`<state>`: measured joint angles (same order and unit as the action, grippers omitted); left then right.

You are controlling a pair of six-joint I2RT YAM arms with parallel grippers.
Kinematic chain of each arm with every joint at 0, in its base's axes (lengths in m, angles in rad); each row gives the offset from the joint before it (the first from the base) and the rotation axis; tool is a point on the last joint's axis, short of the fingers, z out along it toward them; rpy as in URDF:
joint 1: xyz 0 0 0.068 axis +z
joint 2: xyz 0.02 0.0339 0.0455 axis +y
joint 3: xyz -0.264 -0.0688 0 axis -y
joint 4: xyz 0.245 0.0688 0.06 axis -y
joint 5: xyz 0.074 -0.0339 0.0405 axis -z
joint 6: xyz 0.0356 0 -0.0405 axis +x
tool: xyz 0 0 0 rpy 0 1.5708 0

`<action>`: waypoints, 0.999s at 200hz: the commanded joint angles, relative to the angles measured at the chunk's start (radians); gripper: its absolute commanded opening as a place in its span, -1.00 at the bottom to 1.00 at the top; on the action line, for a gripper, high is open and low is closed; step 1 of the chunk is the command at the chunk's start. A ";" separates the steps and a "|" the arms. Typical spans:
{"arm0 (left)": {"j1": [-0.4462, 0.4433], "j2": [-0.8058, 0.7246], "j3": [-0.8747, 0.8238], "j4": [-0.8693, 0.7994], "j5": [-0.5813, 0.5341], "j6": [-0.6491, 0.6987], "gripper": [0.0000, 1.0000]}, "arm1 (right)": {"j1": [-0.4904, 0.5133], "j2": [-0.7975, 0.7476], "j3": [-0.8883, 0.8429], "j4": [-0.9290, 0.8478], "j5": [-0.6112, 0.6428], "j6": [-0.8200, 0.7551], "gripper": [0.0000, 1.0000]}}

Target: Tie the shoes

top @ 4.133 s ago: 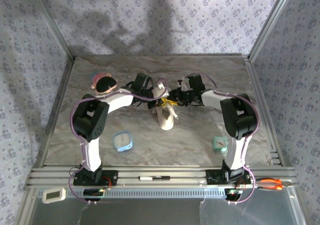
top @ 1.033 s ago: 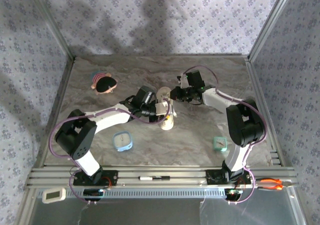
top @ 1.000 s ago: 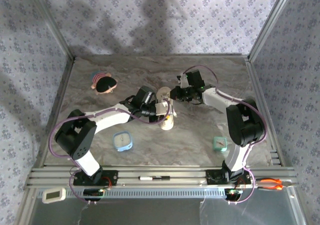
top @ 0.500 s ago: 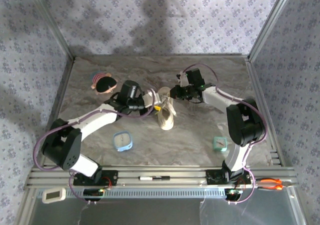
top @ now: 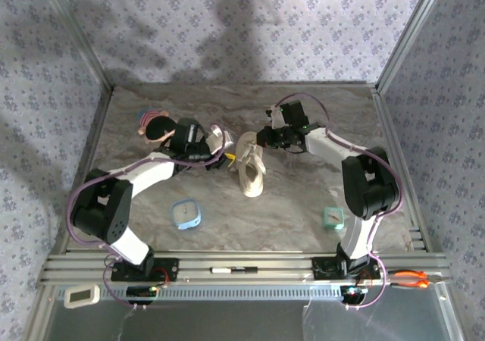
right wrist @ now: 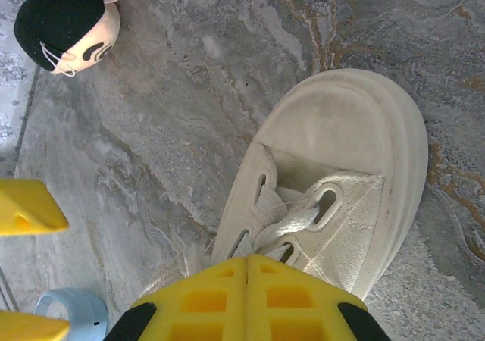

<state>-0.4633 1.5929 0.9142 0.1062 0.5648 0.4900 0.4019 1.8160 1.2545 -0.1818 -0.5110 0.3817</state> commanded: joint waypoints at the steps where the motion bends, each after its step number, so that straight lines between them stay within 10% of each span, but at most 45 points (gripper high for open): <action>1: -0.038 0.016 0.018 0.034 0.022 -0.047 0.04 | 0.006 0.018 0.034 -0.030 0.005 -0.020 -1.00; 109: -0.072 0.108 0.069 0.026 0.001 -0.053 0.05 | 0.008 0.022 0.049 -0.045 0.006 -0.025 -1.00; 156: -0.082 0.096 0.076 -0.044 -0.005 -0.013 -1.00 | 0.005 0.032 0.062 -0.048 0.007 -0.025 -1.00; 200: -0.100 0.006 0.020 -0.114 -0.029 0.023 -1.00 | 0.000 0.057 0.089 -0.048 0.008 -0.027 -1.00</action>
<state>-0.5465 1.6722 0.9504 0.0643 0.5335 0.4717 0.4046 1.8462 1.2980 -0.2119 -0.5110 0.3725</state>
